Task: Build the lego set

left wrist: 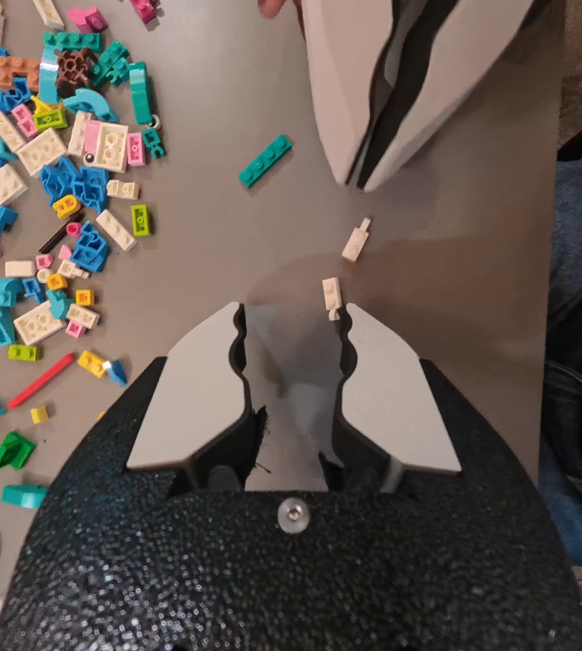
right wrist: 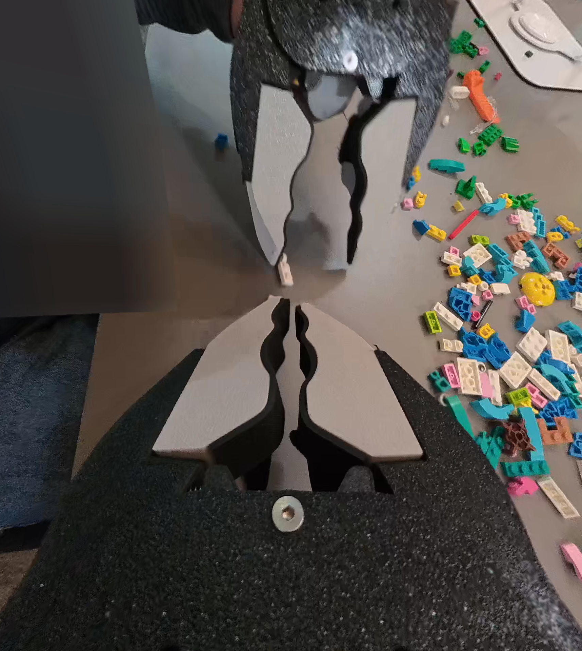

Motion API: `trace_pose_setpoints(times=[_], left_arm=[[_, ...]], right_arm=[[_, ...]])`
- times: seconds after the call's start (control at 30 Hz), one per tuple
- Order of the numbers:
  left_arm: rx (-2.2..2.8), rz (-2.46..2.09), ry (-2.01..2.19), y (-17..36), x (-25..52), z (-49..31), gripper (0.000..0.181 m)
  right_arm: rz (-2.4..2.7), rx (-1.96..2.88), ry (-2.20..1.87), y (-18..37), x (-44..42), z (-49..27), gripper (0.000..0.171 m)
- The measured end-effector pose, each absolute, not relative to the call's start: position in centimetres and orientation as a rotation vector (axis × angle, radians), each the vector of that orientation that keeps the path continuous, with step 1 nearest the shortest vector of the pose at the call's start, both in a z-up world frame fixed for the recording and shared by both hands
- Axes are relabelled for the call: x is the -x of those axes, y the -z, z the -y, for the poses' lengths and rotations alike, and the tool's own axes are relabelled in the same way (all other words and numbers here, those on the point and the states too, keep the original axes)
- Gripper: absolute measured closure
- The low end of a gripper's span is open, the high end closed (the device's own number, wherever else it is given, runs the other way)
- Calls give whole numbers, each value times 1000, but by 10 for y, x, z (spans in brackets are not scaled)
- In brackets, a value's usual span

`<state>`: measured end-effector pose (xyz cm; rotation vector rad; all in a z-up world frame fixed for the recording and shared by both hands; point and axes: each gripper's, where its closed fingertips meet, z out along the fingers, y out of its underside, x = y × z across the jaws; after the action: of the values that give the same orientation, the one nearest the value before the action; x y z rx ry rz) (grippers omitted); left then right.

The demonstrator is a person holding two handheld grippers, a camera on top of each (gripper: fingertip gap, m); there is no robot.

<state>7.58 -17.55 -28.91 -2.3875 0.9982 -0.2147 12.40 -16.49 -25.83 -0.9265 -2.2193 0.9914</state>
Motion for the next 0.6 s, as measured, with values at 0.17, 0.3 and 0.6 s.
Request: trace_pose_setpoints(times=[0.17, 0.3, 0.6], left_arm=[[2288, -836, 212, 269, -58, 186, 131], [2049, -538, 17, 233, -7, 179, 131], [1704, -94, -179, 207, 75, 211, 131]], right_arm=[[2111, 1020, -1021, 254, -129, 142, 167], [1904, 1074, -886, 236, -124, 96, 166], [1313, 1421, -748, 197, -109, -52, 164]])
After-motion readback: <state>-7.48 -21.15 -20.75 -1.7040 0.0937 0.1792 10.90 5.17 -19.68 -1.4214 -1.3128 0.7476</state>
